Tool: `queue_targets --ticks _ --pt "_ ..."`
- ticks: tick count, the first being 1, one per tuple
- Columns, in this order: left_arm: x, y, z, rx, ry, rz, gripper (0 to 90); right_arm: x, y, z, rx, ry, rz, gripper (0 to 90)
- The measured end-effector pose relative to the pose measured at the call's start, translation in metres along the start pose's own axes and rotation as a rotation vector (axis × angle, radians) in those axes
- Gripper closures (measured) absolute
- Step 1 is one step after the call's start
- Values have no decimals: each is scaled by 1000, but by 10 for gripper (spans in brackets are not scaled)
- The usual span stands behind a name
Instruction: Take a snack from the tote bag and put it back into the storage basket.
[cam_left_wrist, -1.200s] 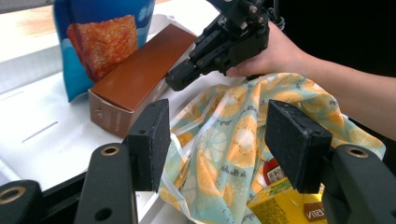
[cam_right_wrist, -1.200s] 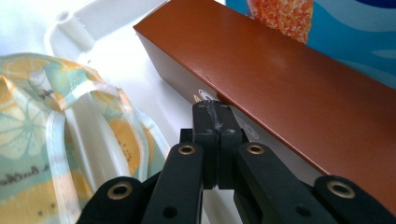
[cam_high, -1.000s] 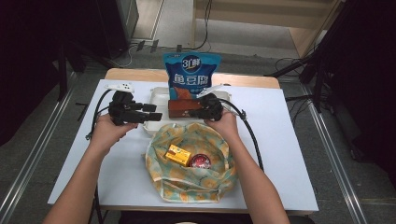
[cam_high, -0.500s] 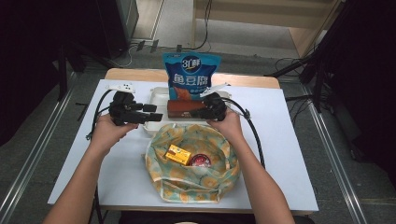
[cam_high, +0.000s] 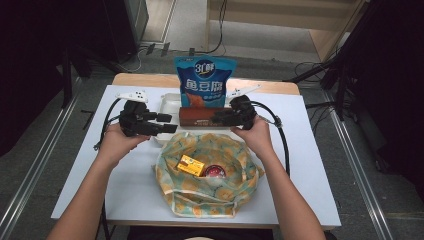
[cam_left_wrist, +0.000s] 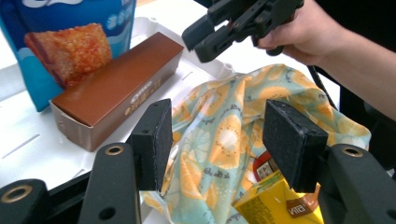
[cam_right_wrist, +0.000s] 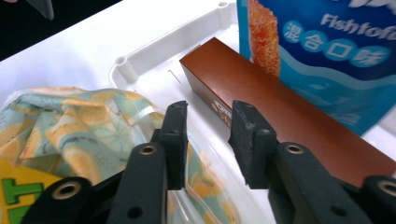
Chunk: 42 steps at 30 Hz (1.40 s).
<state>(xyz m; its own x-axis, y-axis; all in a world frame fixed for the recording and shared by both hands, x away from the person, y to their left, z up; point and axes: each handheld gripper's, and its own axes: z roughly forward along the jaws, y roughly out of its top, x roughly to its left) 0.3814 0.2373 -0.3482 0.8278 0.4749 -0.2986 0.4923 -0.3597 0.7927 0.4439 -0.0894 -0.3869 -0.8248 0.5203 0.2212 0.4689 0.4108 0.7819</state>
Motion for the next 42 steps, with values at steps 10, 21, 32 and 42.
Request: queue_targets --ticks 10,21,32,42 --pt "-8 1 6 23 -18 21 426 9 -14 -23 -23 -42 21 517" --pt "-16 -5 6 41 -28 39 423 11 -34 -50 -42 -106 25 458" --pt "-23 -5 8 46 -32 62 424 8 -52 -66 -47 -138 57 440" --pt "-31 -21 15 78 -38 81 455 13 -71 -74 -20 -137 37 427"
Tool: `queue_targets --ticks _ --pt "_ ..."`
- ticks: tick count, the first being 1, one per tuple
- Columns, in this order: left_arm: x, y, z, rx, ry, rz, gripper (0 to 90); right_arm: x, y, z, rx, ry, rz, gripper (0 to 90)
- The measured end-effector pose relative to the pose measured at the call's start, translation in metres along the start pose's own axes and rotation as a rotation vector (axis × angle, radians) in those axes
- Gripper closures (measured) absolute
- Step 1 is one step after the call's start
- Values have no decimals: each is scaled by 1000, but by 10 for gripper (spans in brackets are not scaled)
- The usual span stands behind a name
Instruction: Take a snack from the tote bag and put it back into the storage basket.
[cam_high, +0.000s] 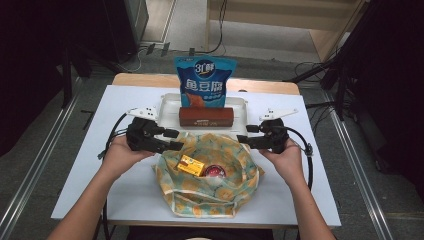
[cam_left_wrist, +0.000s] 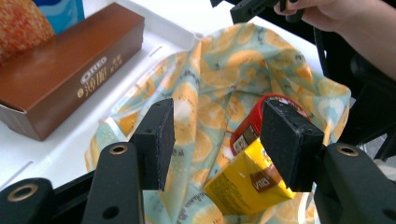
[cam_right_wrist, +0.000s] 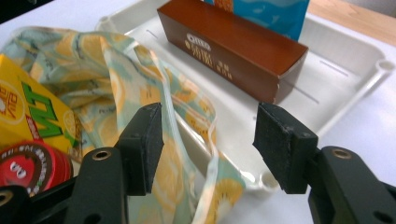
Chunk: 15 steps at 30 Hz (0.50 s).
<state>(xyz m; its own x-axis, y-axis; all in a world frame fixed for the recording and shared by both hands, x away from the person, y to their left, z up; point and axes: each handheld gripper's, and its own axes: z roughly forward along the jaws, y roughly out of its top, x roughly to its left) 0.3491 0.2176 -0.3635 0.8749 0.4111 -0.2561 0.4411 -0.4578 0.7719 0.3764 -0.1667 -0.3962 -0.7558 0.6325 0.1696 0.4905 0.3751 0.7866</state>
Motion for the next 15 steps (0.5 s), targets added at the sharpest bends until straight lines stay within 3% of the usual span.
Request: queue_targets --ticks 7,11,15 --pt "-8 -3 4 4 -12 29 473 -5 -12 -3 -4 5 6 427" --pt "-11 -4 11 25 -34 59 472 -11 -14 -6 -6 -17 31 428" --pt "-12 -4 15 39 -51 62 466 -14 -17 -11 -22 -25 53 427"
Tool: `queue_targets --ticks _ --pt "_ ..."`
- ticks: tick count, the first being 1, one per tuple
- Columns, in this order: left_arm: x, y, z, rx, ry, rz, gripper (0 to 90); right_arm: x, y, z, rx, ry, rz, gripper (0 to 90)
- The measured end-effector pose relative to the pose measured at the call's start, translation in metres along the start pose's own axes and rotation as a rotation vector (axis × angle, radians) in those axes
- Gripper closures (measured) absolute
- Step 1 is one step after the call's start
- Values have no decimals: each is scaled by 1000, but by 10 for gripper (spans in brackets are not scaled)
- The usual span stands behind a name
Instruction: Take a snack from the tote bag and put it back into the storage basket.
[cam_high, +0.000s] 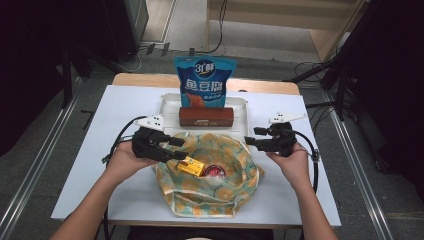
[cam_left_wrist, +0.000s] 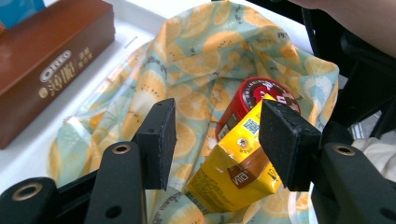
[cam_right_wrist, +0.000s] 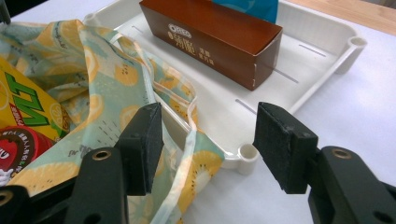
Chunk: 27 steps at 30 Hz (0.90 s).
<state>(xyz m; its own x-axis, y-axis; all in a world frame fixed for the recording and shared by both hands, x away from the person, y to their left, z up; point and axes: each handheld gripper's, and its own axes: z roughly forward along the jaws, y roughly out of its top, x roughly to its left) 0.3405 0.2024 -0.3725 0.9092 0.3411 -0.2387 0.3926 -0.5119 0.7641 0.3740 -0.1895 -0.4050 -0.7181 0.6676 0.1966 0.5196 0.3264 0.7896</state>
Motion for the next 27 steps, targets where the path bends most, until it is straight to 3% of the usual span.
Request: queue_targets --ticks 6,12,27 --pt "-2 1 3 1 -24 9 451 -3 -4 -4 -2 -15 15 424" --pt "-4 0 5 10 -75 39 455 -6 -7 -7 -2 -26 25 424" --pt "-9 -11 8 36 -79 63 447 -12 -7 -8 -12 -29 39 422"
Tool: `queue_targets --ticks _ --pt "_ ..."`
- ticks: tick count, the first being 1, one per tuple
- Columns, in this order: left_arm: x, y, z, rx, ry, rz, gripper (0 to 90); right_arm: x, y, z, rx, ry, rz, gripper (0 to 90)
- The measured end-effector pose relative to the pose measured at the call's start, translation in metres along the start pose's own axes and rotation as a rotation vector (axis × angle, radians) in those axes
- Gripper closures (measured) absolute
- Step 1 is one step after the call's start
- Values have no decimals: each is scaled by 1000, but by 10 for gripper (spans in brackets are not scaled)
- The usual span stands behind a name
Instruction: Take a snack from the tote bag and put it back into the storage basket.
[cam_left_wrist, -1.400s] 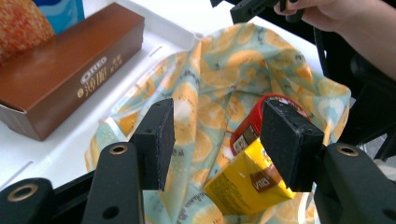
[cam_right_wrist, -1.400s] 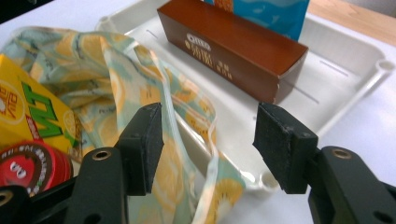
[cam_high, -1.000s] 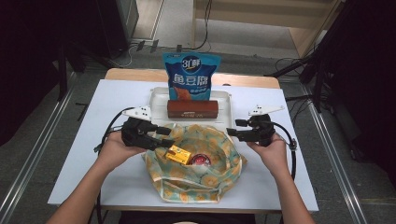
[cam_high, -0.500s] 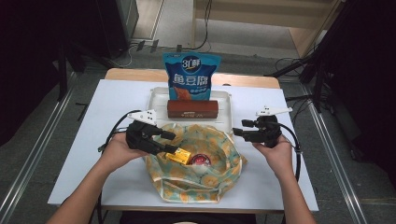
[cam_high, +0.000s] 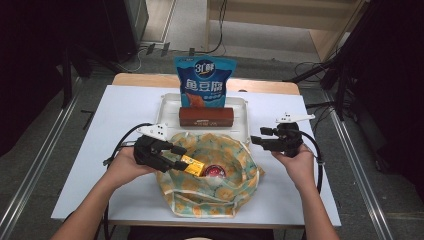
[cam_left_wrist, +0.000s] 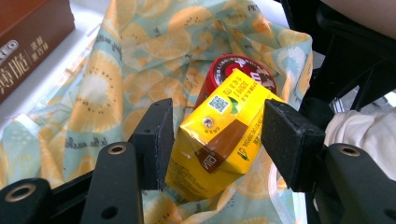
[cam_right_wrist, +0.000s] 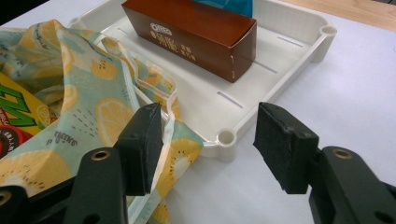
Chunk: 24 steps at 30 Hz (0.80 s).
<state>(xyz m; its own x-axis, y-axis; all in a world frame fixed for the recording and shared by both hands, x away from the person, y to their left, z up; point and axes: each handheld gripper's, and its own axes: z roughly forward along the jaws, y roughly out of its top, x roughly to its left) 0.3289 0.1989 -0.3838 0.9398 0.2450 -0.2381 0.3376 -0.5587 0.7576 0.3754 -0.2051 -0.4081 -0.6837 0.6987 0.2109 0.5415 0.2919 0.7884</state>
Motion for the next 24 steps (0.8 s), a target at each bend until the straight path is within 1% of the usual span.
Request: queue_targets --ticks 5,7,8,9,11,13,19,22,24 --pt "3 -4 1 -20 -24 -13 424 -1 0 1 3 2 3 422" --pt "3 -5 1 -12 -25 -6 423 -1 1 1 3 2 1 422" --pt "2 -6 1 -2 -20 9 423 -1 1 1 3 2 3 423" --pt "2 -6 1 -1 -19 13 422 -1 1 2 2 3 -1 422" --pt "2 -7 1 3 -22 8 420 -1 1 3 4 3 -1 423" --pt "3 -7 2 2 -24 12 419 0 1 3 8 4 1 422" --pt "2 -7 7 19 -19 53 384 0 1 4 13 5 0 423" --pt "3 -7 8 13 -20 51 380 1 0 4 15 6 -4 423" --pt "3 -7 9 17 -10 60 376 1 0 5 19 5 -10 423"
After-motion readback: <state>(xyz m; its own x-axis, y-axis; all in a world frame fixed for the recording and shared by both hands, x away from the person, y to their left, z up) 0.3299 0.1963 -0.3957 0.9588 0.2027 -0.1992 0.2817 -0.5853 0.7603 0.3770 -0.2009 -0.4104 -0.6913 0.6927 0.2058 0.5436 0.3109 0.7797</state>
